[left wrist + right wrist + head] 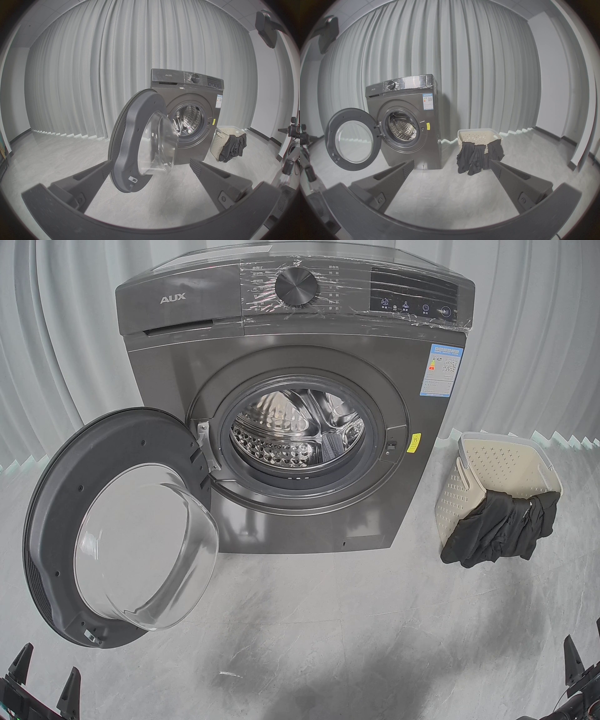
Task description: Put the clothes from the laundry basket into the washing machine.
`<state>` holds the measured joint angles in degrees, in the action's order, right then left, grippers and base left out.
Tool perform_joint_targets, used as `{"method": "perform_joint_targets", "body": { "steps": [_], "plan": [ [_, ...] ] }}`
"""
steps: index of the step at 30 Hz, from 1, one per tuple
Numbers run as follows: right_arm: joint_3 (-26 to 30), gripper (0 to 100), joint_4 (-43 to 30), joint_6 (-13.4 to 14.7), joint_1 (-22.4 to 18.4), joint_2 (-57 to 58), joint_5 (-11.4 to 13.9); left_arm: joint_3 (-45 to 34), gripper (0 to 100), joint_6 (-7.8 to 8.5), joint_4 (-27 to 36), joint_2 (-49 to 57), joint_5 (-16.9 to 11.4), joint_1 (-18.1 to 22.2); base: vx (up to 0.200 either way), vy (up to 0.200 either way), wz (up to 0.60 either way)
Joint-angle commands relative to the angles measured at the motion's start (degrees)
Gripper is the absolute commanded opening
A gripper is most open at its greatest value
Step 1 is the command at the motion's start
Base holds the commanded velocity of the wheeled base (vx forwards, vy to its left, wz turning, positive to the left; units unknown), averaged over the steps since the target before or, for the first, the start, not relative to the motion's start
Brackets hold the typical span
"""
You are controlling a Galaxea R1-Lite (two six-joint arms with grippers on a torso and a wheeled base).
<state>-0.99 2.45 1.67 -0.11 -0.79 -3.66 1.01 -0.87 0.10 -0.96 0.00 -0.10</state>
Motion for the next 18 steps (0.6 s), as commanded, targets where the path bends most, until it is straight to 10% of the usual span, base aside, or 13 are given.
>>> {"method": "perform_joint_targets", "body": {
  "steps": [1, 11, 18],
  "plan": [
    [0.99, 100, -2.1, -0.26, 0.02, 0.79, 2.95, -1.01, 100, 0.07, -0.01, 0.96, -0.09, 0.01, 0.0, 0.0, 0.0],
    [0.99, 100, -2.36, -1.14, 0.02, 0.79, 3.66, -0.92, 100, -0.1, -0.01, 0.96, -0.09, 0.01, 0.0, 0.0, 0.0],
    [0.99, 100, -2.36, -1.14, 0.02, 0.79, 3.66, -0.92, 100, -0.01, -0.01, 0.96, 0.0, 0.01, 0.0, -0.2, 0.0]
  ]
}}
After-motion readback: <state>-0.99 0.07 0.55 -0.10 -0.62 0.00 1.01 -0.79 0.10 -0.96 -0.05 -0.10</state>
